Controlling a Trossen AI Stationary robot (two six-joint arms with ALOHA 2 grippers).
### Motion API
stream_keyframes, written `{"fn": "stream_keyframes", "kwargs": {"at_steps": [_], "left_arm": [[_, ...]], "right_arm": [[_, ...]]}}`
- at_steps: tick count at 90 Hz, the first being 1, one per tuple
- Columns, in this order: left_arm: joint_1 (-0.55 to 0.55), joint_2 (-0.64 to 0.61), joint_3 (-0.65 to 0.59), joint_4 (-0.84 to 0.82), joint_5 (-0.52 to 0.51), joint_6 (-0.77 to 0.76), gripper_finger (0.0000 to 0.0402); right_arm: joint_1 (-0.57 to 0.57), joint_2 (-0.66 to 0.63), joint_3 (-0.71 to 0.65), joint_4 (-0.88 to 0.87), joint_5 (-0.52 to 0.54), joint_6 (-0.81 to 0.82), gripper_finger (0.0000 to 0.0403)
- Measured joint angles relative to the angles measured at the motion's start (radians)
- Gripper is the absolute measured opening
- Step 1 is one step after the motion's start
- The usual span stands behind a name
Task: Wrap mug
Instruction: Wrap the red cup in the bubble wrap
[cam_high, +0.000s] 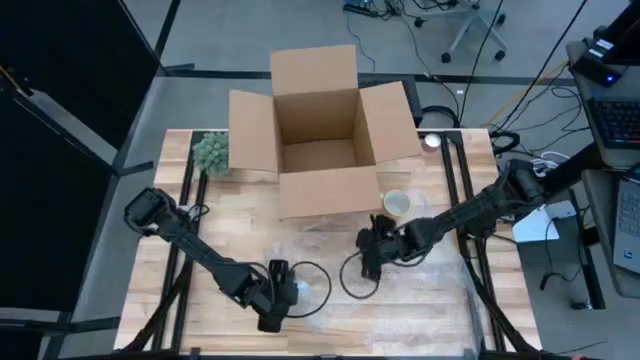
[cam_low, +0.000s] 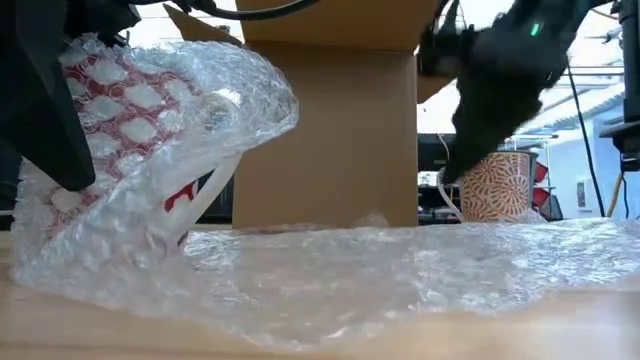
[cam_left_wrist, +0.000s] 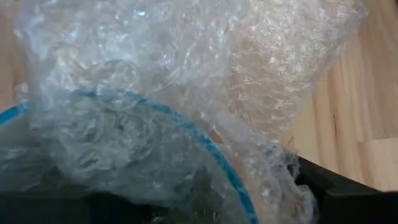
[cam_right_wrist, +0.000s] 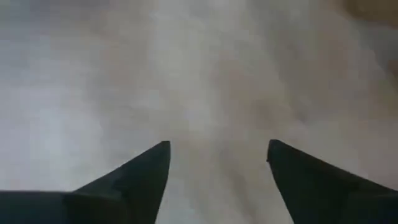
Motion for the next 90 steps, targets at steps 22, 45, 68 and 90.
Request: {"fn": "stream_keyframes", "kwargs": {"at_steps": [22,45,68,90], "left_arm": [[0.0,0.0,0.0,0.0,0.003,0.0,0.0206],[0.0,0.0,0.0,0.0,0.004,-0.001,0.0206],[0.0,0.0,0.0,0.001,0.005,-0.002,0.0206],[0.007,0.0,0.0,0.0,0.01,-0.008,0.0206]], "right_arm": [[-0.024,0.149,0.001,0.006,-0.009,0.035,0.0264],[-0.002,0.206,0.005,0.095,-0.036,0.057,0.02],[0.039,0.182,0.003,0.148,-0.106,-0.032,0.0065],[0.092,0.049,-0.001,0.152,-0.097,-0.077,0.0011]]}}
